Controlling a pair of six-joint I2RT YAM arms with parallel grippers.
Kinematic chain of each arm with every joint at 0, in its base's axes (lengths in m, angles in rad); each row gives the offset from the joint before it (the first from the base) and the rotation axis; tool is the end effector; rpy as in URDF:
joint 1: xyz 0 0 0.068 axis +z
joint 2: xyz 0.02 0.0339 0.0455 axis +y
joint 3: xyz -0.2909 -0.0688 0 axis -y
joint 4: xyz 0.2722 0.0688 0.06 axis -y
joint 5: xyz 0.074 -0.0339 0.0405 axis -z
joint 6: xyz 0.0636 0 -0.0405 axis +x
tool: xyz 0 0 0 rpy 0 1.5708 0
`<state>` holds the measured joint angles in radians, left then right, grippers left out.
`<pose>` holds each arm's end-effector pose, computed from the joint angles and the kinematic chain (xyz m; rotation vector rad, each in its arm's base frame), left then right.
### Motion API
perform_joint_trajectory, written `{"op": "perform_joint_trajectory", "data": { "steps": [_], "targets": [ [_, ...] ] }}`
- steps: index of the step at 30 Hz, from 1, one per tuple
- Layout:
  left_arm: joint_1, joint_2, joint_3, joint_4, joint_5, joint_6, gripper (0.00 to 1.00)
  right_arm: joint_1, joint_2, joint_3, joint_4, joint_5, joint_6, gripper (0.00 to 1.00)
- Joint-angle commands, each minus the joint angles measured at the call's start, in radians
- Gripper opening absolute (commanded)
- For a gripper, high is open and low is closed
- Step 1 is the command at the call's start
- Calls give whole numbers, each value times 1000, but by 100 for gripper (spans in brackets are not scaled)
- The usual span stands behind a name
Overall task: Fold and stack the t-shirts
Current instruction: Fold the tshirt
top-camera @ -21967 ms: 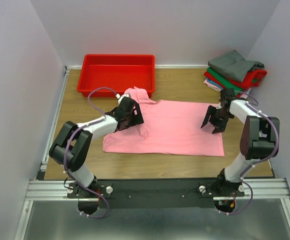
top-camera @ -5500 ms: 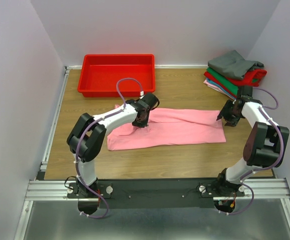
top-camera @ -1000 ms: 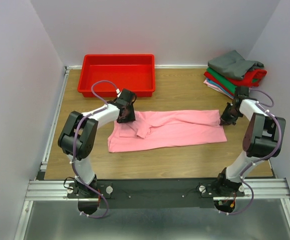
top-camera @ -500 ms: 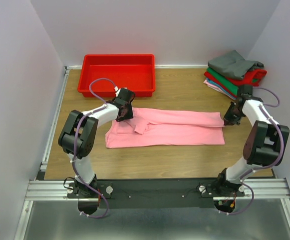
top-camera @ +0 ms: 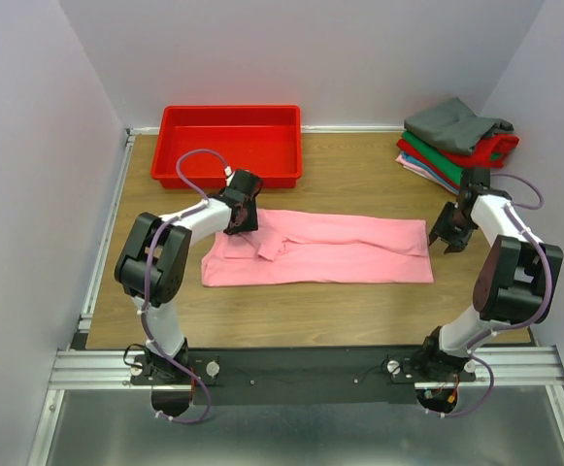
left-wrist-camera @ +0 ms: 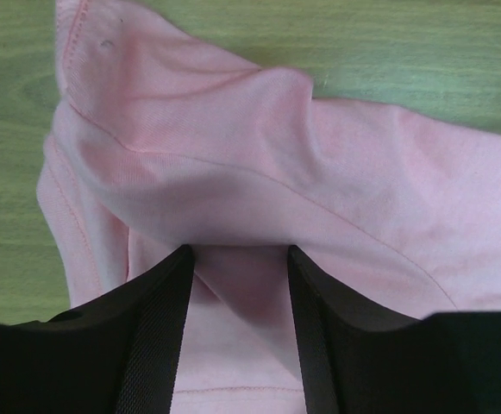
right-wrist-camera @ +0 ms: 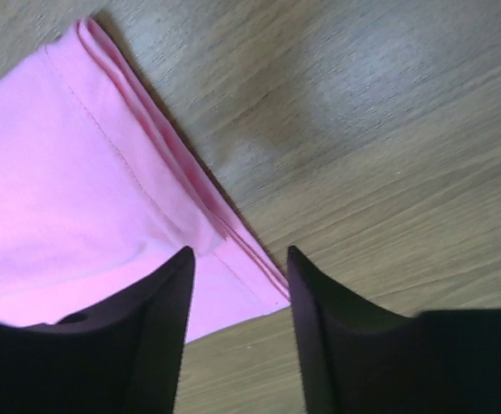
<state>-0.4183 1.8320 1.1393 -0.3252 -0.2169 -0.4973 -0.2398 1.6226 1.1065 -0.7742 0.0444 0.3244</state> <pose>0.3842 -0.1558 0.1510 -0.1796 2.5471 -0.0708 0.3291 -0.0834 0.1897 0.8045 2.7436 -0.0464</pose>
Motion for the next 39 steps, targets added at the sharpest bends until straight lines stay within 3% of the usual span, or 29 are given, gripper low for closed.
{"op": "perform_joint_trajectory", "data": {
  "steps": [1,8,16,25,35,39],
  "targets": [
    [3,-33,62,-142,-29,16,58,-4,-15,55,-25,9,-38,58],
    [-34,-97,218,-262,-35,-27,64,22,2,194,-4,-123,-47,68],
    [-73,-119,108,-198,116,-121,66,200,123,250,52,-187,-36,68],
    [-80,-73,-72,-54,241,-178,66,238,252,145,144,-297,-22,68],
    [-85,26,-72,-5,238,-116,66,259,266,-32,135,-319,36,68],
    [-103,59,-59,2,234,-89,66,287,194,-106,102,-293,90,67]
  ]
}}
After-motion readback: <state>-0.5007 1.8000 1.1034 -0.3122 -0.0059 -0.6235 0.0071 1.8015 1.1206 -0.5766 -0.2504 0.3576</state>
